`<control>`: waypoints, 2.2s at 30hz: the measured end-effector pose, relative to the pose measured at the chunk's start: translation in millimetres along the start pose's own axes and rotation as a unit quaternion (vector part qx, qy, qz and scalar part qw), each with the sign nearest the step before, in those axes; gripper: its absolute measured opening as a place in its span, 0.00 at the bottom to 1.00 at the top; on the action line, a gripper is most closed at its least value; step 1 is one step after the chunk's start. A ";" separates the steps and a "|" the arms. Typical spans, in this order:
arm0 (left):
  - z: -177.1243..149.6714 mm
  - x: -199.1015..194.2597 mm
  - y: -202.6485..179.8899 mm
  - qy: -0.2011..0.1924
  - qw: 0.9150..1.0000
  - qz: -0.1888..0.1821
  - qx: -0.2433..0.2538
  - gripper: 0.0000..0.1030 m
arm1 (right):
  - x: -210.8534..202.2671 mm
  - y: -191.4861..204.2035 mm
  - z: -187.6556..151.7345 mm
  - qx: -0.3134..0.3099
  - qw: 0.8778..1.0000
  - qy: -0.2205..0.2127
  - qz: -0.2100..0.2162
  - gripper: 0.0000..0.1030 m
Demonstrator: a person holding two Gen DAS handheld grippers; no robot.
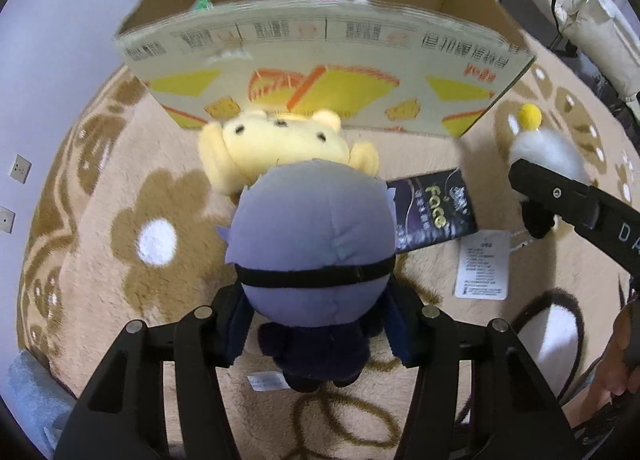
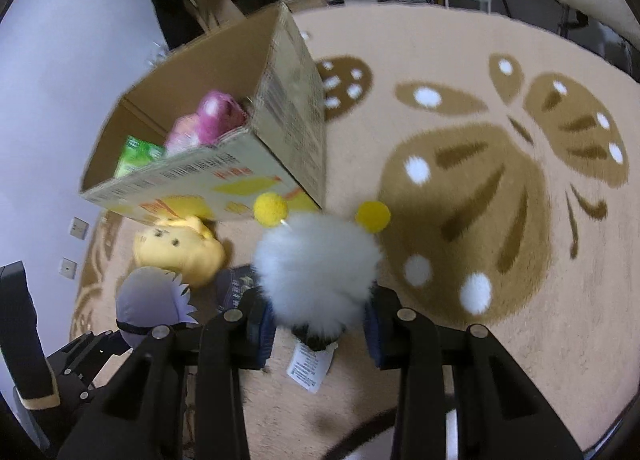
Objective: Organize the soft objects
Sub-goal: 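Carry the doll over the box with the left gripper while the right carries the fluffy plush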
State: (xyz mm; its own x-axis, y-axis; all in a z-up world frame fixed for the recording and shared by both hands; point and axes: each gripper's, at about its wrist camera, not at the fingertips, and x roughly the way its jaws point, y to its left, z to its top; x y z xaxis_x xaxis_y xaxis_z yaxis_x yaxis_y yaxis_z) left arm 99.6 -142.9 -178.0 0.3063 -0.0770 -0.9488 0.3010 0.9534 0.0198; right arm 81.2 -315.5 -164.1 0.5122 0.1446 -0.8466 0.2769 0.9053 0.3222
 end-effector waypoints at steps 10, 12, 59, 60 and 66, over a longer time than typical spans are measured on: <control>0.8 -63.0 16.1 -0.083 0.997 0.005 -0.003 0.53 | -57.7 14.0 2.6 -0.021 0.992 -0.120 0.029 0.37; 0.7 -76.7 18.4 -0.102 0.995 0.019 -0.001 0.54 | -64.6 21.5 5.6 -0.034 0.990 -0.135 0.033 0.37; 131.1 -84.6 67.8 -0.234 0.971 0.047 0.012 0.55 | -4.0 80.8 106.1 -0.155 0.972 -0.172 0.036 0.39; 130.6 -81.2 67.1 -0.233 0.971 0.050 0.014 0.55 | -1.1 80.0 105.0 -0.156 0.973 -0.168 0.036 0.39; 131.7 -65.2 68.8 -0.218 0.974 0.052 0.008 0.58 | 10.8 76.4 99.2 -0.159 0.975 -0.151 0.036 0.39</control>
State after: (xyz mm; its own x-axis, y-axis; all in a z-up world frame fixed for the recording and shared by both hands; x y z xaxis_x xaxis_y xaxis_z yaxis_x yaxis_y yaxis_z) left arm 219.2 -110.7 -73.3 0.6900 -0.1007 -0.7168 0.2605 0.9585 0.1161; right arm 188.6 -284.4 -106.7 0.7507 0.1313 -0.6475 -0.0095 0.9821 0.1882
